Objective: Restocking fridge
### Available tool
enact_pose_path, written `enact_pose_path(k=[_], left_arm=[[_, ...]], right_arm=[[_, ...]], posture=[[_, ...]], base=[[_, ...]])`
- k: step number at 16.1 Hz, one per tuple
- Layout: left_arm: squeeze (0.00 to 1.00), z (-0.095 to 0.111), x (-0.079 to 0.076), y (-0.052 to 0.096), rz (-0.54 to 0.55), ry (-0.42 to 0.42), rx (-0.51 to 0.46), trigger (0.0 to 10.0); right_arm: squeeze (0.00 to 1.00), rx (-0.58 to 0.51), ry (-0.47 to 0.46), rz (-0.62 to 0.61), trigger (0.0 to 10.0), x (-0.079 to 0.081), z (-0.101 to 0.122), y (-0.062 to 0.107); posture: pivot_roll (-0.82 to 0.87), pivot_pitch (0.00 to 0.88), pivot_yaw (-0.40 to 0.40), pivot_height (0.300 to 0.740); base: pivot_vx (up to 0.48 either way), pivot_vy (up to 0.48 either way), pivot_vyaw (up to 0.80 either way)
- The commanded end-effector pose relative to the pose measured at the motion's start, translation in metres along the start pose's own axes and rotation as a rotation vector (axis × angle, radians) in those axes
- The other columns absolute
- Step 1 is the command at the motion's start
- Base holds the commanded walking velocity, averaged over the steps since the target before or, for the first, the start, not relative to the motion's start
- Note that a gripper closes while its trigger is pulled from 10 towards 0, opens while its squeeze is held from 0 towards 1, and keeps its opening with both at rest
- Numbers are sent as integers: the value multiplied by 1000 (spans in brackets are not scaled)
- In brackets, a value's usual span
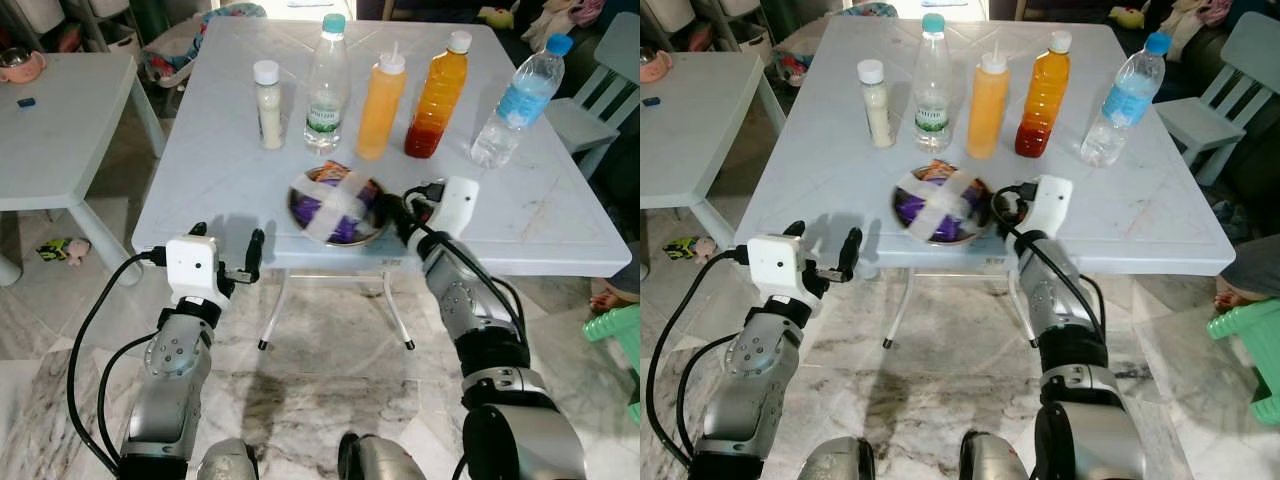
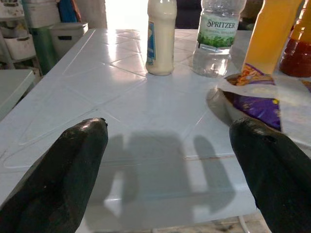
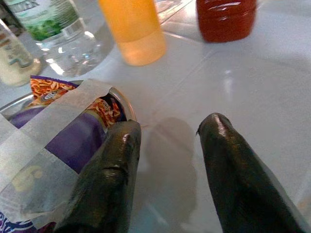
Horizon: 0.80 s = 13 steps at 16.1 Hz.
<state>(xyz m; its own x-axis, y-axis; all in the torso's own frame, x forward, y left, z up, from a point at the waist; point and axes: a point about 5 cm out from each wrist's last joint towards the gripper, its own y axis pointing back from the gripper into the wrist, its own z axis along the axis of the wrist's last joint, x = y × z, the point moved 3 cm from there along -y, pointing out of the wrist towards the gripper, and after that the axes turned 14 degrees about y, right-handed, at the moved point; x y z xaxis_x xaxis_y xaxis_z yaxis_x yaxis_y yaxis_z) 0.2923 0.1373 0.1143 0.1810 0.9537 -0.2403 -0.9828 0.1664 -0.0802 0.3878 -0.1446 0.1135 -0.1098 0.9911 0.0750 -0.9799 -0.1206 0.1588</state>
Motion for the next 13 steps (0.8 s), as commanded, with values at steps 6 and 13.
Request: enact_pose_path(k=[6,13], left_arm=[[0,4,-3,-2,-10,-12,-9,10000],[0,4,-4,-4,-15,-11,-12,10000]], right_arm=[[1000,-52,4,48,10000,16,14,-2],[1000,14,-17,86,10000,45,-5,18]], posture=[[92,114,-19,740],[87,107,-25,740]], base=[[0,0,0],[0,0,0]])
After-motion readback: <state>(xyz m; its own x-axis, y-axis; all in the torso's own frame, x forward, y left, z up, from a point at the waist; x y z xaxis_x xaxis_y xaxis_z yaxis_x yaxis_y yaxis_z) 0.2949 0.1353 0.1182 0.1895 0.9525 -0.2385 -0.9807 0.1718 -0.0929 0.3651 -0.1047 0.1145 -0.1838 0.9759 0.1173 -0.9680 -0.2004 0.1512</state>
